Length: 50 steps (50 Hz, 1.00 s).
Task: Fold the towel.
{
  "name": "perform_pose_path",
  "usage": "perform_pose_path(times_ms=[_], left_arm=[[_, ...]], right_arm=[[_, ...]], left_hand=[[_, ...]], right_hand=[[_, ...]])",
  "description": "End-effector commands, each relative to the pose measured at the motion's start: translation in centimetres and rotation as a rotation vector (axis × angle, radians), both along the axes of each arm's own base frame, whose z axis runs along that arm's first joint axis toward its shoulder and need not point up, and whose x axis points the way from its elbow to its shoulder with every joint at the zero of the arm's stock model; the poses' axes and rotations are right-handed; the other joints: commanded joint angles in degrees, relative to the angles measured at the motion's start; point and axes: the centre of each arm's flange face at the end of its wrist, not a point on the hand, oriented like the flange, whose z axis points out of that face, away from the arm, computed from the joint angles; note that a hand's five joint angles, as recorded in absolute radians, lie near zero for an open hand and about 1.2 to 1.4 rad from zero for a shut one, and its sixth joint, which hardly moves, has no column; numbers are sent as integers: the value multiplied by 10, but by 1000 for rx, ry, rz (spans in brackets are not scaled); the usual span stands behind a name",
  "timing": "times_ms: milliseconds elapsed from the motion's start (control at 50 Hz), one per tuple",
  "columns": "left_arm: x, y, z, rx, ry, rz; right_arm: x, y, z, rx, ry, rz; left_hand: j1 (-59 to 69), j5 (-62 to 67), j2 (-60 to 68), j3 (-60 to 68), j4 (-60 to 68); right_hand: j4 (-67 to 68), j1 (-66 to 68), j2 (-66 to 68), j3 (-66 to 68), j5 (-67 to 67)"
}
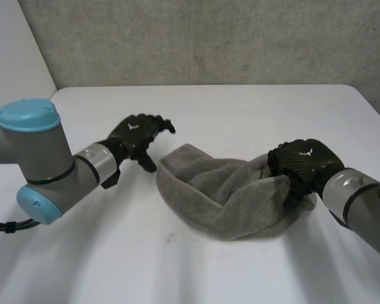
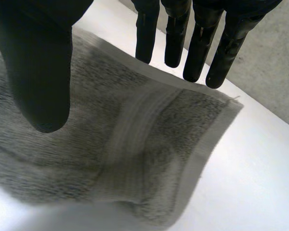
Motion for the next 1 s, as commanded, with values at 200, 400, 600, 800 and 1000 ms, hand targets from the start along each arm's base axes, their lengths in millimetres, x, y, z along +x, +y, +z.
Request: perform_pose_path(times_ms=[200,400,600,800,1000], left_arm=[[-7,-13,-48,-109,-207,-86],[-10,-17,-56,-130,-230,-97],[-16,-16,-70,-141,-262,-123],[-19,-19,-70,-153,-260,-125],[-21,-23,-67,-215,-282,-112]], right_arm=[[-7,25,-12,17,-5,13],[-7,22,-19,-7,-20,2],[-4,20,-30,20,0,9],[-2,16,-32,20,5,12],[5,1,-41,34,11,30]], left_hand=[[42,40,41,41,41],[114,113,114,113,113],[192,190,191,190,191],[308,306,307,307,307],[556,555,556,555,555]], right_hand=[[5,22,-7,0,8],[1,18,-11,-4,4],[-4,13,-16,-9,-1],[11,29,-1,6,14],[533,550,521,528,536]])
